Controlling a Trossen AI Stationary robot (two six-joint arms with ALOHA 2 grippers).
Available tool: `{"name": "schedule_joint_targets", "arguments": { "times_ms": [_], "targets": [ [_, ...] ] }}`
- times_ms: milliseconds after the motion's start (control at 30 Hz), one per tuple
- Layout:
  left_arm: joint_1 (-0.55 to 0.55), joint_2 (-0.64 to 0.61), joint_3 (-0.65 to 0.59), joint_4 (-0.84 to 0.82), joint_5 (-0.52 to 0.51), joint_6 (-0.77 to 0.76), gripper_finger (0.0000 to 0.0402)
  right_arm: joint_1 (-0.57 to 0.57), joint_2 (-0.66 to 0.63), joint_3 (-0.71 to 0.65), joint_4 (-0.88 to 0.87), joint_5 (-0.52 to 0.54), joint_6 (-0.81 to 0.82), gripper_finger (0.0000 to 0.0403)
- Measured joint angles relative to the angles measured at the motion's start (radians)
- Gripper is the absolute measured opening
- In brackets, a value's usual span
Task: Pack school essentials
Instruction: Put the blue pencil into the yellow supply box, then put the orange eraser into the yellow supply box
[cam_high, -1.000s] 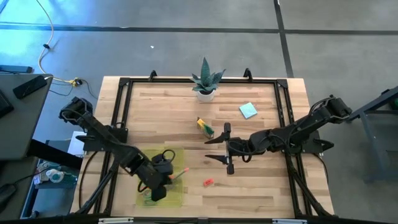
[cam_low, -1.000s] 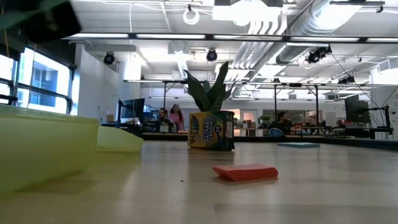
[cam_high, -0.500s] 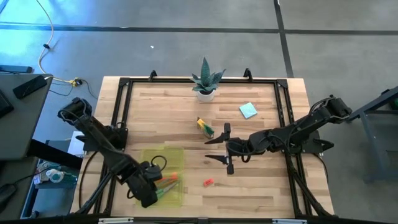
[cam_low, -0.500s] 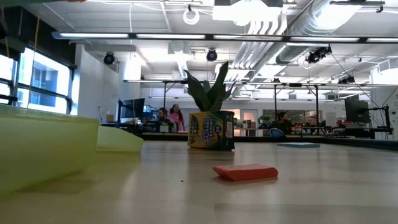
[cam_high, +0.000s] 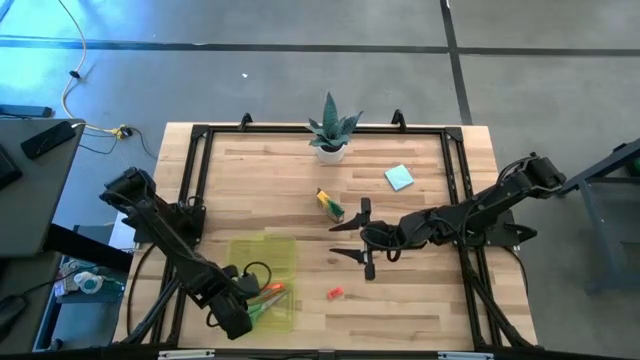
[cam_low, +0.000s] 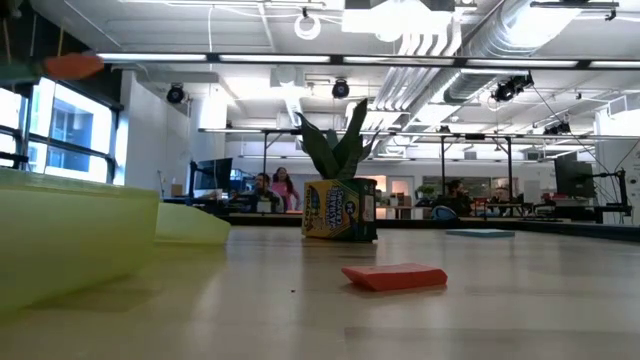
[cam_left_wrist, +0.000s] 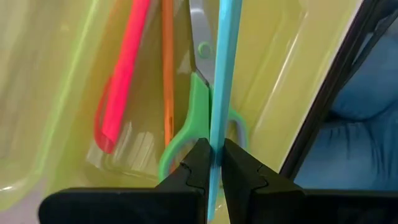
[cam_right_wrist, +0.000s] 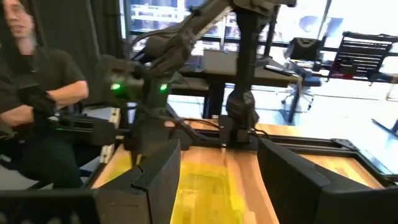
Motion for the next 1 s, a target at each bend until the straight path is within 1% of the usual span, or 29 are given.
{"name": "schedule_joint_targets", "arguments": {
  "times_ms": [233,367,733,833,1000],
  "targets": [
    [0.001,0.017,0.000,0.012,0.024,0.000,0.0015,-0.002,0.000,0.000,-0.014,0.073,-0.001,0.0204],
    [0.001,0.017,0.000,0.015,0.025,0.000,0.0021,-0.007,0.001,0.000,-0.017,0.074,0.000,0.0204],
    [0.001,0.017,0.000,0.014,0.028,0.010,0.0077,-0.009,0.001,0.000,-0.022,0.073,0.006,0.0204],
    [0.001,0.017,0.000,0.014,0.028,0.038,0.0084,-0.009,0.001,0.000,-0.022,0.073,0.007,0.0204],
    [0.001,0.017,0.000,0.014,0.027,0.079,0.0081,-0.009,0.001,0.000,-0.030,0.073,0.027,0.0204]
  ]
}}
